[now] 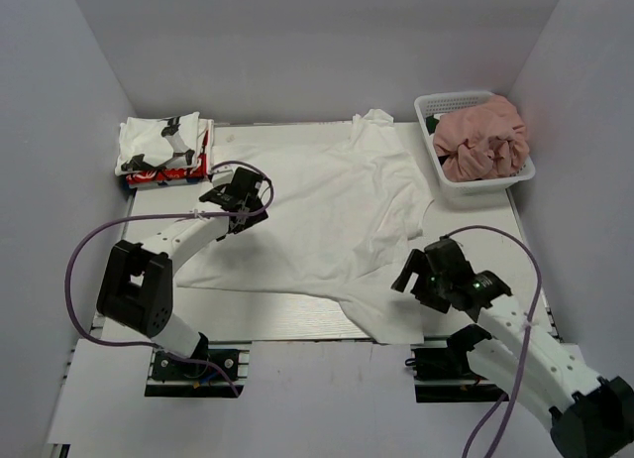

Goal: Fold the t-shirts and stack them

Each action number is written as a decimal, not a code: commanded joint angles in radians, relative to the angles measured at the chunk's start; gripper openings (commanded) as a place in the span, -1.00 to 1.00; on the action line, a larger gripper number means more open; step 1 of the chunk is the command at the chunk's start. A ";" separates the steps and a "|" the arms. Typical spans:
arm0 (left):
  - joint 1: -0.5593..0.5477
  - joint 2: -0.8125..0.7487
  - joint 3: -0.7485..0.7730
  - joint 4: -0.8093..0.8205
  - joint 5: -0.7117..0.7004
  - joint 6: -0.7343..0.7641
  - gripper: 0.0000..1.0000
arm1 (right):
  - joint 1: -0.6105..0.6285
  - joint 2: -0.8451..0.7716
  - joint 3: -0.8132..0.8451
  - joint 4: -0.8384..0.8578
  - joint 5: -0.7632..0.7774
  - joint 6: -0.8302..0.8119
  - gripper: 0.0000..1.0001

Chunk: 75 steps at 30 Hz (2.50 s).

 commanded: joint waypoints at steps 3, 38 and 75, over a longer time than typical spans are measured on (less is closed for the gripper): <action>0.023 0.022 0.051 -0.008 0.008 -0.013 1.00 | 0.002 -0.069 0.093 -0.238 0.044 0.070 0.81; 0.090 0.420 0.275 0.275 0.182 0.150 1.00 | 0.011 -0.042 -0.103 0.025 0.079 0.216 0.81; 0.282 0.654 0.609 0.101 0.227 0.211 1.00 | -0.209 1.440 1.230 0.150 0.102 -0.577 0.81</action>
